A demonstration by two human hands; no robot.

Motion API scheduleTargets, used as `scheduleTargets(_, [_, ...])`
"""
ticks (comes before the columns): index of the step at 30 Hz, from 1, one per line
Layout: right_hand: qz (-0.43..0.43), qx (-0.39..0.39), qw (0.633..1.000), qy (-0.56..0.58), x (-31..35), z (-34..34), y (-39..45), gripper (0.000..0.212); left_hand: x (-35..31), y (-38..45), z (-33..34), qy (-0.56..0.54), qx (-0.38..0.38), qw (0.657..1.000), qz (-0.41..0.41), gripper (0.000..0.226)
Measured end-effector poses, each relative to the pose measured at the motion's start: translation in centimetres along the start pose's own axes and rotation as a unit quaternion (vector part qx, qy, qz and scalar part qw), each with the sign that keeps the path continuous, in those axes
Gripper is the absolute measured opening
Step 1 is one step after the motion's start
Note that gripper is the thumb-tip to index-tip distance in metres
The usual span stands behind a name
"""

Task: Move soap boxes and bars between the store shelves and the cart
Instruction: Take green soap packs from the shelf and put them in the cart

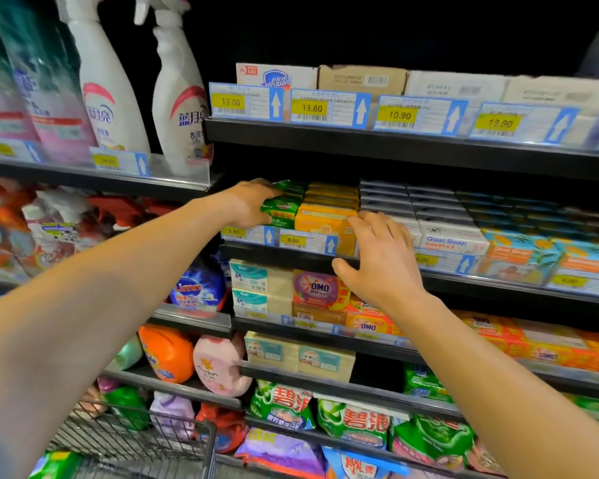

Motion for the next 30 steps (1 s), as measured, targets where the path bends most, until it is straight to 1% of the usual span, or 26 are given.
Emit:
scheduleTargets(11, [-0.004, 0.000, 1.000, -0.004, 0.2, 0.2, 0.0, 0.073, 0.1, -0.3, -0.3, -0.001, -0.043, 0.999, -0.006, 0.066])
scheduleTargets(18, [-0.007, 0.004, 1.000, -0.012, 0.4, 0.0, 0.0, 0.072, 0.3, 0.4, -0.2, -0.024, -0.048, 0.998, -0.032, 0.062])
scheduleTargets(25, [-0.002, 0.013, 1.000, -0.016, 0.5, 0.0, 0.0, 0.072, 0.6, 1.3, 0.0, -0.026, -0.030, 0.998, -0.043, 0.062])
scheduleTargets(30, [0.003, 0.017, 1.000, -0.016, 0.4, 0.0, -0.1, 0.072, 0.4, 1.3, 0.0, -0.022, -0.046, 0.998, -0.042, 0.061])
Point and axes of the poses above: each hand's wrist, its own y-axis towards the middle knuckle, its own z-axis out of the palm, x = y × z, the point moved 9 cm from there along y, towards the middle knuckle, and after that the axes turned 8 degrees about -z, right-handed, at the moved point
